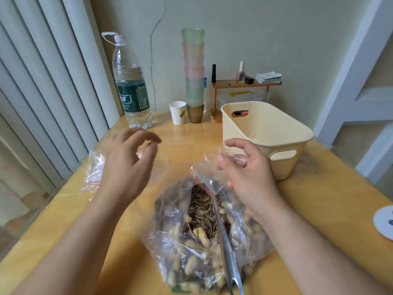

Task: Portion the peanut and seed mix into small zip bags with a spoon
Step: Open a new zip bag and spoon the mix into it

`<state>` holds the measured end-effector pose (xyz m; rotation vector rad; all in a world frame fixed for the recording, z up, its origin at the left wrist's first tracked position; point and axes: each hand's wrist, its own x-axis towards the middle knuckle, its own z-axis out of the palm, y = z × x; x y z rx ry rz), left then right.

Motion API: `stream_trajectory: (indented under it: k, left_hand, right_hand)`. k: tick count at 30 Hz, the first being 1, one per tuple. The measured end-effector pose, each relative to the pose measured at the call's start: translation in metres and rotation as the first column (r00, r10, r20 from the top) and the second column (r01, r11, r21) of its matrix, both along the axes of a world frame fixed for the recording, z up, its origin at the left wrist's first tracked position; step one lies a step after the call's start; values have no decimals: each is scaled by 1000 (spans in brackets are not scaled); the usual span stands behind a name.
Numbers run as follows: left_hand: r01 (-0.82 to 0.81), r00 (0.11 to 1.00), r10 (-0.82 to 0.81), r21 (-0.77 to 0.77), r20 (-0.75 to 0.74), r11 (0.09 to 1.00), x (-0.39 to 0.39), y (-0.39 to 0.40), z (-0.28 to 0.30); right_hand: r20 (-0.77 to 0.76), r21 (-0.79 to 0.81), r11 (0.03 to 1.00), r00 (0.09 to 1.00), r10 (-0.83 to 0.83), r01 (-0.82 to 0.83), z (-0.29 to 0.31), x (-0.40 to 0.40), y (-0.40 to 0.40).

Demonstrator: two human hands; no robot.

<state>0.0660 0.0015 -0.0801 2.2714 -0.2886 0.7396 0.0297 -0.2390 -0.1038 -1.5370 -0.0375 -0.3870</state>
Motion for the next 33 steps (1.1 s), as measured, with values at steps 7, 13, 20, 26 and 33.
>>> stream_trajectory:
  k: [7,13,20,26,33]
  left_hand:
    - [291,911,-195,231,-363,929,-31,-42,-2]
    - [252,823,-447,-480,-350,840,-29,-48,-6]
    - [253,918,-295,-182,-266,950,-28,-45,-10]
    - [345,927,-338,16,-163,939,-30,-53,-14]
    - [231,969,-245,267,21,936,-27,-47,-15]
  right_hand:
    - [42,-24,999,999,-25,26,-3,3,0]
    - [65,-214,967,990,-127,138,-12,10,-6]
    - [335,-583,800,939,81,139,-6,0,-10]
    - [166,-481,873,970,179,-79,-5,-4,-3]
    - [277,-533,834,961,14,141,-5,2,-13]
